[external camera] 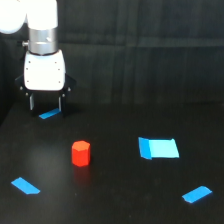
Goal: Pick up the red object from the table
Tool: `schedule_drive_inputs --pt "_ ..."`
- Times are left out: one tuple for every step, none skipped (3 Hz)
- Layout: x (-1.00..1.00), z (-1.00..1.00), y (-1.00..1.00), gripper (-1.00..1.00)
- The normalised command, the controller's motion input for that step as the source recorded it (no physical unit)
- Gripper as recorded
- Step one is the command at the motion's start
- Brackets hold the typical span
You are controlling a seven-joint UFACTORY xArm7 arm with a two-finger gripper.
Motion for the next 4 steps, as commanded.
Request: schedule_drive_inputs --pt "0.84 -0.07 -0.83 0.94" --pt "0.75 -0.10 -0.95 1.00" --pt "0.49 0.09 -0.90 1.00" --pt "0.24 0.05 -0.92 1.00"
